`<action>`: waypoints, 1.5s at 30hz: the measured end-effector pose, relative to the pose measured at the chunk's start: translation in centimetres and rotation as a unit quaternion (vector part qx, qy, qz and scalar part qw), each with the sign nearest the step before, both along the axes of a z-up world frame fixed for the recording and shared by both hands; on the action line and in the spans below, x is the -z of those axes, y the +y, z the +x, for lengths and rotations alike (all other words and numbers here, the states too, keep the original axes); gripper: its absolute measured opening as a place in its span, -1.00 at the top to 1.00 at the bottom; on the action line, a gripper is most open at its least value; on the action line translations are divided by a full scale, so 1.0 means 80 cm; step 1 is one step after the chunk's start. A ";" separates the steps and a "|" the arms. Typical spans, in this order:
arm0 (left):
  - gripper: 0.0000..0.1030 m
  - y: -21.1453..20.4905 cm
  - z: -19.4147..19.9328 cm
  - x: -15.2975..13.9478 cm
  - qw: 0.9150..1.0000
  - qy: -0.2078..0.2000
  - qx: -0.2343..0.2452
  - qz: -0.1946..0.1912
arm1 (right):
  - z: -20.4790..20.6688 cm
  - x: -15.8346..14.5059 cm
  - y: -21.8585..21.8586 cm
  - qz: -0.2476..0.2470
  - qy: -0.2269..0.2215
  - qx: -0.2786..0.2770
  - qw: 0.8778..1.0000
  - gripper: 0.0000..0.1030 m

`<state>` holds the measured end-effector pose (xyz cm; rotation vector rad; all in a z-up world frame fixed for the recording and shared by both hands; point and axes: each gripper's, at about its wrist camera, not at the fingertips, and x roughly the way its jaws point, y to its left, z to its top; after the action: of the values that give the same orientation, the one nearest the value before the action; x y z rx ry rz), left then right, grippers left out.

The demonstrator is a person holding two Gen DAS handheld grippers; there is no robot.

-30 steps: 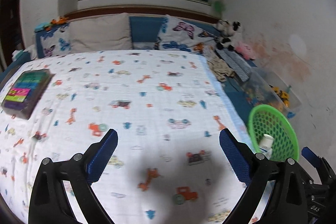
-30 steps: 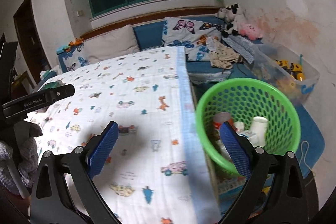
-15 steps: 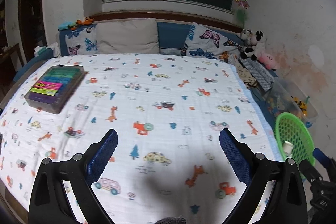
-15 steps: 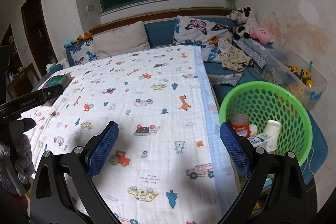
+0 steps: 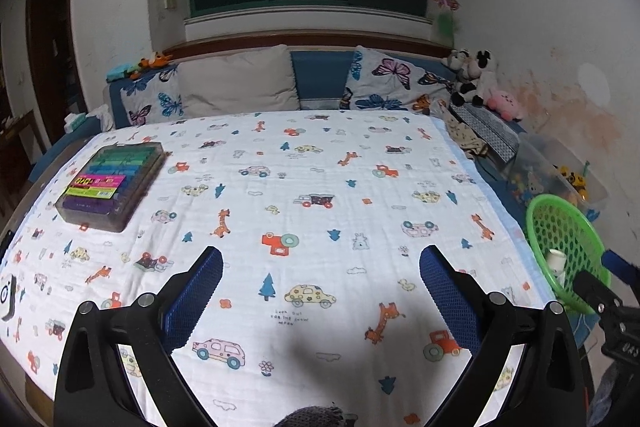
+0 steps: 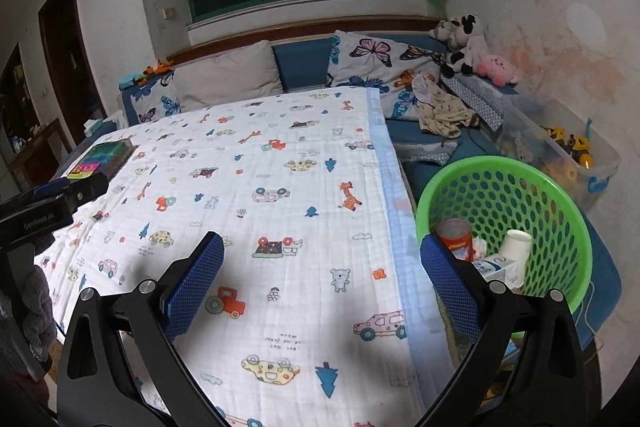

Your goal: Collect trash

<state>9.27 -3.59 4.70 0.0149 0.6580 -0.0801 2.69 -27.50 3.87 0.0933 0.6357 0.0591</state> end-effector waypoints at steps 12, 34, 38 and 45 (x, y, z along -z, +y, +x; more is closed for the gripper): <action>-0.86 -0.001 -0.015 0.006 0.999 -0.005 0.019 0.030 | 0.000 -0.001 0.005 -0.006 -0.002 0.000 1.000 -0.91; -0.86 -0.001 -0.025 0.006 0.998 -0.015 0.024 0.052 | 0.000 -0.006 0.007 -0.008 -0.005 -0.002 1.000 -0.91; -0.86 0.000 -0.026 0.006 0.998 -0.014 0.023 0.052 | -0.001 -0.007 0.006 -0.007 -0.005 -0.002 1.000 -0.91; -0.86 0.002 -0.028 0.005 0.998 -0.015 0.022 0.052 | -0.001 -0.008 0.008 -0.006 -0.004 -0.003 1.000 -0.91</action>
<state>7.01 -3.44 4.32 0.1307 0.6318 -0.0884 2.62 -26.86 4.47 0.0796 0.6283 0.0622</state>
